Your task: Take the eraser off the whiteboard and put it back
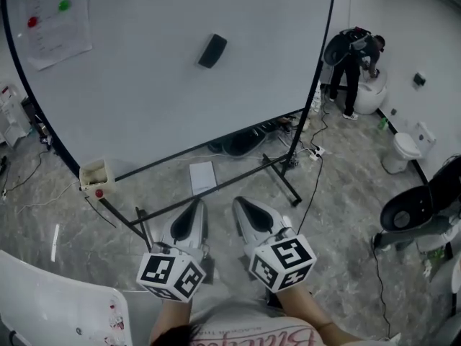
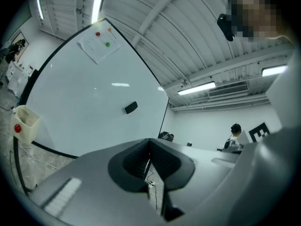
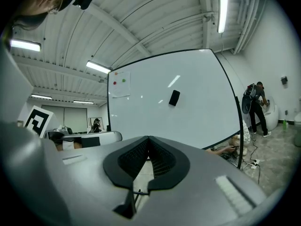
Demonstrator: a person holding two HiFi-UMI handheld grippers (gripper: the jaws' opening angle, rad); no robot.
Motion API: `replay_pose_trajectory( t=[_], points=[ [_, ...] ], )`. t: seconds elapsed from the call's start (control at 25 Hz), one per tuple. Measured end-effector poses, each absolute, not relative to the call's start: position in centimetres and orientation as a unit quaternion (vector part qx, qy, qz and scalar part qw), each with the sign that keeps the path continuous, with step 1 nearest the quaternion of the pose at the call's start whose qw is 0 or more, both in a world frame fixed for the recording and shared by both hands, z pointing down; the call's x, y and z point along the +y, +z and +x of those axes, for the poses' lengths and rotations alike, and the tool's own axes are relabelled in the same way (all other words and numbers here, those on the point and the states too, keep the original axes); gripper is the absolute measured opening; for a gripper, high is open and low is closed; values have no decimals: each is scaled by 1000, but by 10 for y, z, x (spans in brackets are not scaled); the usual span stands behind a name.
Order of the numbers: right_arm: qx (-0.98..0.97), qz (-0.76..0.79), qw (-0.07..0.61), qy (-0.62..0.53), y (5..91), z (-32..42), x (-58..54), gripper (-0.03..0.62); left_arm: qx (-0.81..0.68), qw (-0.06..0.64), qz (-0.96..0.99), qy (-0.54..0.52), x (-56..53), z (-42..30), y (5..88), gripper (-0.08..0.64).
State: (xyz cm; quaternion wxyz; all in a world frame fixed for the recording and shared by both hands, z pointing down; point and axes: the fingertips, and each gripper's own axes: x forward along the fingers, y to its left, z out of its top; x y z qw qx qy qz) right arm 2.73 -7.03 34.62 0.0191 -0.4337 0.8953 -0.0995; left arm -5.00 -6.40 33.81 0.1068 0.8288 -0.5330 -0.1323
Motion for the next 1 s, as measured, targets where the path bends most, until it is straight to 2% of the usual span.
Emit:
replay_pose_trajectory(
  t=[0.36, 0.6, 1.0],
  points=[
    [887, -452, 74, -67, 304, -7, -160, 2, -506, 77, 850, -128, -151, -80, 313, 0],
    [878, -464, 105, -54, 277, -16, -211, 2, -496, 90, 854, -130, -183, -92, 317, 0],
    [875, -448, 153, -103, 219, -17, -320, 183, -494, 101, 854, -130, -216, -89, 323, 0]
  ],
)
